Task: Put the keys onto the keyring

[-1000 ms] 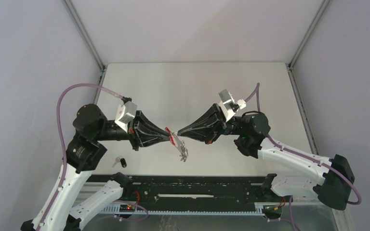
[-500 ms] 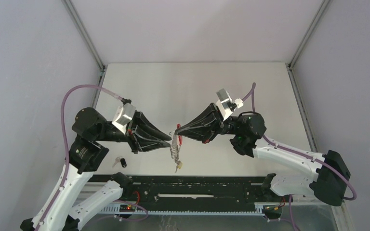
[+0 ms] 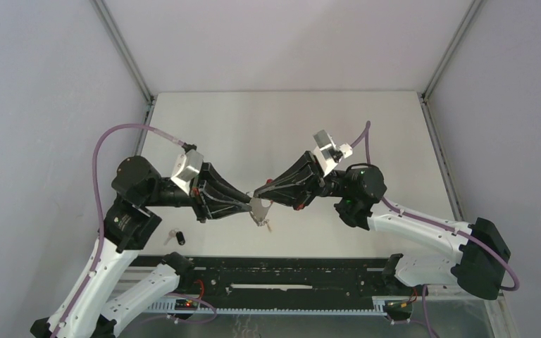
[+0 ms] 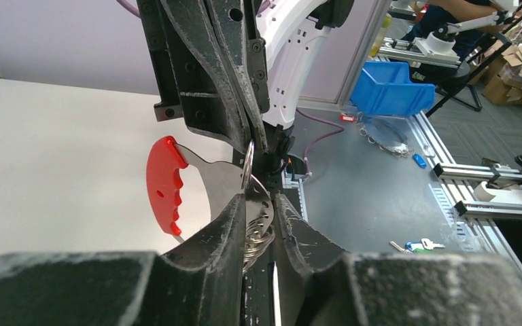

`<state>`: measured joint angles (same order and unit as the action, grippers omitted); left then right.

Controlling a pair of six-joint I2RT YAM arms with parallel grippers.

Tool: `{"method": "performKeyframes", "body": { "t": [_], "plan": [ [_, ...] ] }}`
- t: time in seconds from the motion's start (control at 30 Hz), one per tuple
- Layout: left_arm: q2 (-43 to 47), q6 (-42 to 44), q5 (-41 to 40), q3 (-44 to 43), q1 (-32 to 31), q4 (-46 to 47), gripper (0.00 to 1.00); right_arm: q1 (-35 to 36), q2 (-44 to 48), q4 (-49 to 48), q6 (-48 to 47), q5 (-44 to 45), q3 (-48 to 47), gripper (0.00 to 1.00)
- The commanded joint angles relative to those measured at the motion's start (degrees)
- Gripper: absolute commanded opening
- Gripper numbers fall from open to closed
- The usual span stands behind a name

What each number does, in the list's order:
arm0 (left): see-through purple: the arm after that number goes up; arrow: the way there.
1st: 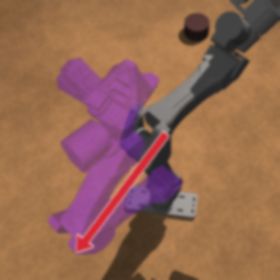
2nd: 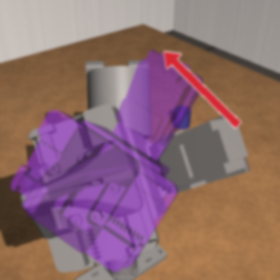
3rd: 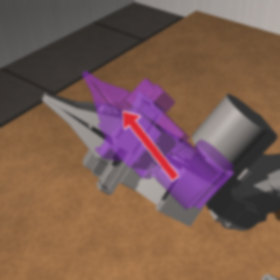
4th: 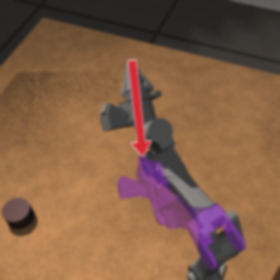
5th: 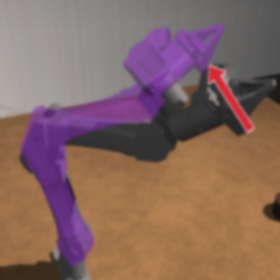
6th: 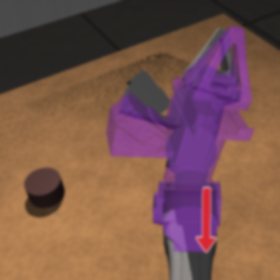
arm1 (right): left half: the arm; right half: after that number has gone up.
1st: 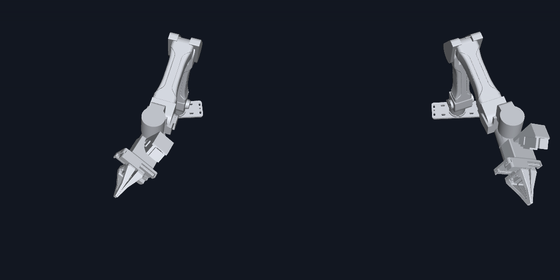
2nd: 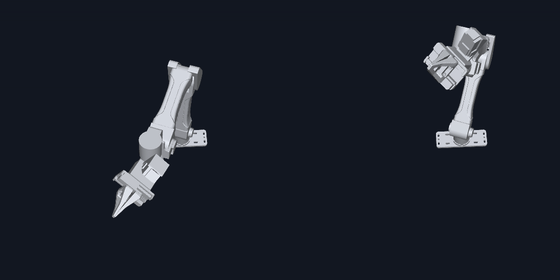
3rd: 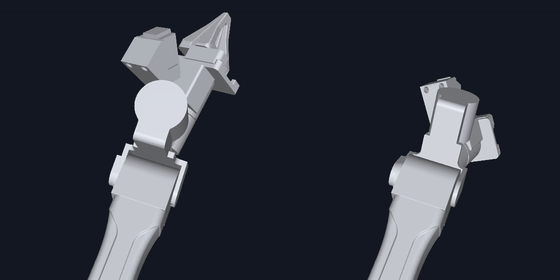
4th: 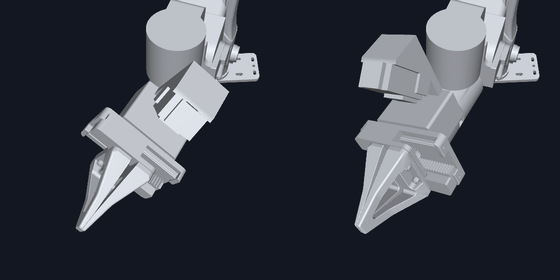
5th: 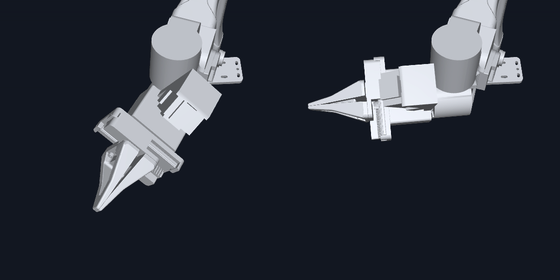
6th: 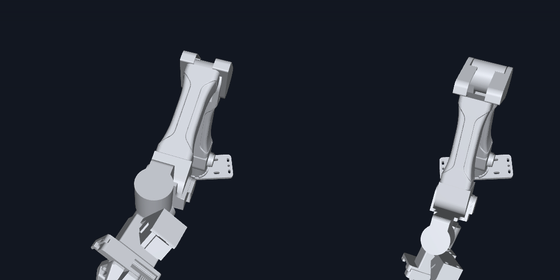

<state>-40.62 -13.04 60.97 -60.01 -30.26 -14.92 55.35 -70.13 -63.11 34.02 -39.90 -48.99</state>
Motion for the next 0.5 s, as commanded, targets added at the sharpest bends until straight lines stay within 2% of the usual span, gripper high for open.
{"method": "performKeyframes", "body": {
  "t": [0.0, 0.23, 0.47],
  "plan": [
    [-0.22, -1.58, -0.98, 0.61, -0.15, 2.93, 0.27, 1.03, 0.28, -2.94, 0.17, 1.03, 0.13, 0.00],
    [-1.29, -8.69, -0.40, 1.73, -0.41, 11.13, 0.28, 2.15, -1.47, -3.06, -1.74, 2.10, 0.13, 0.00],
    [-0.48, -11.19, -0.33, 1.96, -0.50, 12.66, 0.29, 2.30, -2.20, -0.93, -3.99, 2.57, 0.17, 0.00]
  ]
}}
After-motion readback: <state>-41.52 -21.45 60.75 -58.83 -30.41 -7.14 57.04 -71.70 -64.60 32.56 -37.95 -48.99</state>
